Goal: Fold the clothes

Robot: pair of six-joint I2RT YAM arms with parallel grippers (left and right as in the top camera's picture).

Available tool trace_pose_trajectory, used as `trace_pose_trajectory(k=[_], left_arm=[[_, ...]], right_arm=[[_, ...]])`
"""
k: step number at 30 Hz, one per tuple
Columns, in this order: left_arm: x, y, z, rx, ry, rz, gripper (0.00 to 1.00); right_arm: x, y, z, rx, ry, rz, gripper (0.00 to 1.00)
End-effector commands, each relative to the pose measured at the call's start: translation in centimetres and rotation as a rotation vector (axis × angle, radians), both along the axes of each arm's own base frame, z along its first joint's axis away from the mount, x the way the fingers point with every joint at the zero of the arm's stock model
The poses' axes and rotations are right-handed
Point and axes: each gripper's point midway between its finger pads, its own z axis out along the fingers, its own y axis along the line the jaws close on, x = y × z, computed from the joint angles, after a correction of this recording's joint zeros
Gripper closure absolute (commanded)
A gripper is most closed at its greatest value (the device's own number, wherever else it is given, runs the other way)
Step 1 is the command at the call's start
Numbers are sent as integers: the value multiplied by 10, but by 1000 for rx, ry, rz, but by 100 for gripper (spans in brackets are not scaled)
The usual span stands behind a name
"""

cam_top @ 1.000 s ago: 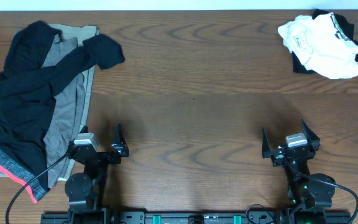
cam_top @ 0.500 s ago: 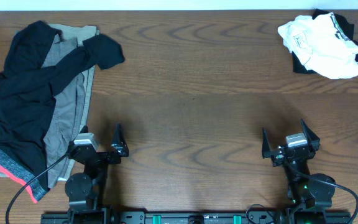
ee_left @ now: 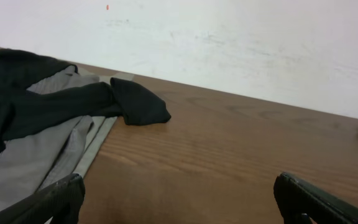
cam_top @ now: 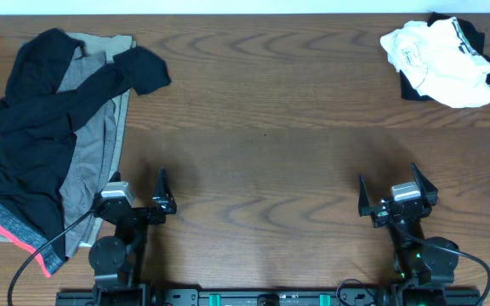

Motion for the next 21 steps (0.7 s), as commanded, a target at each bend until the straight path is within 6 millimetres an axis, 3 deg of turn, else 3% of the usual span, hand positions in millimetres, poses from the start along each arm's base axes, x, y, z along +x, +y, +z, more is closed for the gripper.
trace_pose_trajectory(k=[1,21], left_arm=[[-1,-2,-15,-5,49,-12,2],[-1,3,-16,32,48,15,2]], right_arm=[[0,-1,-1,-9,0,-4,1],[0,1,1,-22,-10,8,1]])
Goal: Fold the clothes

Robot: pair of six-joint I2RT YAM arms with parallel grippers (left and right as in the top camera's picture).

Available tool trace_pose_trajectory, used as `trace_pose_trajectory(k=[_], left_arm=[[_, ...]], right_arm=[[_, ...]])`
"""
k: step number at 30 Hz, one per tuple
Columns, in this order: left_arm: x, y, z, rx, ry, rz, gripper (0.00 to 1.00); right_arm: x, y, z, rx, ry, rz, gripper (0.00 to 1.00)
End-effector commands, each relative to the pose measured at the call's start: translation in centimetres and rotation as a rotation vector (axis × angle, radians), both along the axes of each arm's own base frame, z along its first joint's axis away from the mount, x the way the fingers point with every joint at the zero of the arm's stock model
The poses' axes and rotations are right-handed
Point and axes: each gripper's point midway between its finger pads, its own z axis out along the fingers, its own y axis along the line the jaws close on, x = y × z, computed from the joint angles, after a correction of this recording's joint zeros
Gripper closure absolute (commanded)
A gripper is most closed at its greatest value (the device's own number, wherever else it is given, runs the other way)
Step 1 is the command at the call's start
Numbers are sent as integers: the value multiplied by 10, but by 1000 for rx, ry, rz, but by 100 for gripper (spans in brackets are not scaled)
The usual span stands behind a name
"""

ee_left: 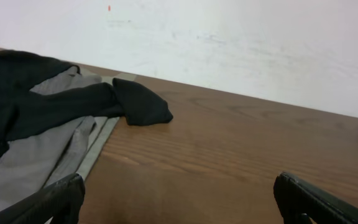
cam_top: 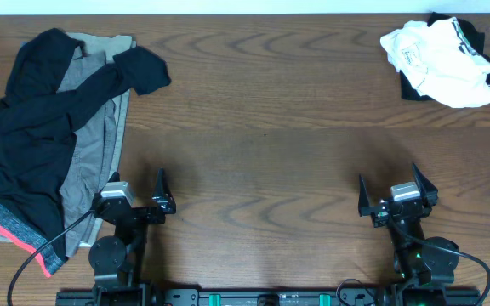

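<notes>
A pile of clothes lies at the table's left: a black garment (cam_top: pixel 37 144) draped over a grey one (cam_top: pixel 92 157), with a red-edged piece (cam_top: pixel 11 229) at the front. In the left wrist view the black sleeve (ee_left: pixel 138 107) and grey cloth (ee_left: pixel 36 155) lie ahead to the left. A white and black bundle (cam_top: pixel 441 55) sits at the far right corner. My left gripper (cam_top: pixel 139 200) is open near the front edge, beside the grey cloth, holding nothing; its fingertips (ee_left: pixel 48 202) frame bare wood. My right gripper (cam_top: pixel 398 194) stands open at the front right, empty.
Brown wooden table (cam_top: pixel 262 127) between the two piles. A white wall (ee_left: pixel 229 43) runs behind the table's far edge. Black cables (cam_top: pixel 32 259) trail from the arm bases along the front edge.
The left wrist view has shifted very slightly; the clothes and both arms look the same in the overhead view.
</notes>
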Motion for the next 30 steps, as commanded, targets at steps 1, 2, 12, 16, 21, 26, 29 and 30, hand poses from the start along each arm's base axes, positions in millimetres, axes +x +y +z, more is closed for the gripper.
trace_pose_trajectory(k=[1,2,12,16,21,26,29,30], left_arm=[[-1,2,-15,23,47,8,2],[-1,2,-14,22,44,7,2],[-3,-17,-6,0,27,-102,2],[-5,-19,5,-5,69,-111,2],[1,-17,30,-8,165,-101,2],[24,-15,52,-23,310,-101,2],[38,-14,58,-31,417,-102,2],[44,-14,61,-24,459,-107,2]], right_arm=[[0,2,2,-11,-11,11,1],[-1,3,4,-6,-17,18,1],[-5,11,48,129,-174,73,1],[-7,17,56,165,-182,112,1],[-1,19,73,189,-145,123,1],[18,23,108,194,-76,139,1],[37,29,126,201,-2,178,1],[46,33,132,205,31,196,1]])
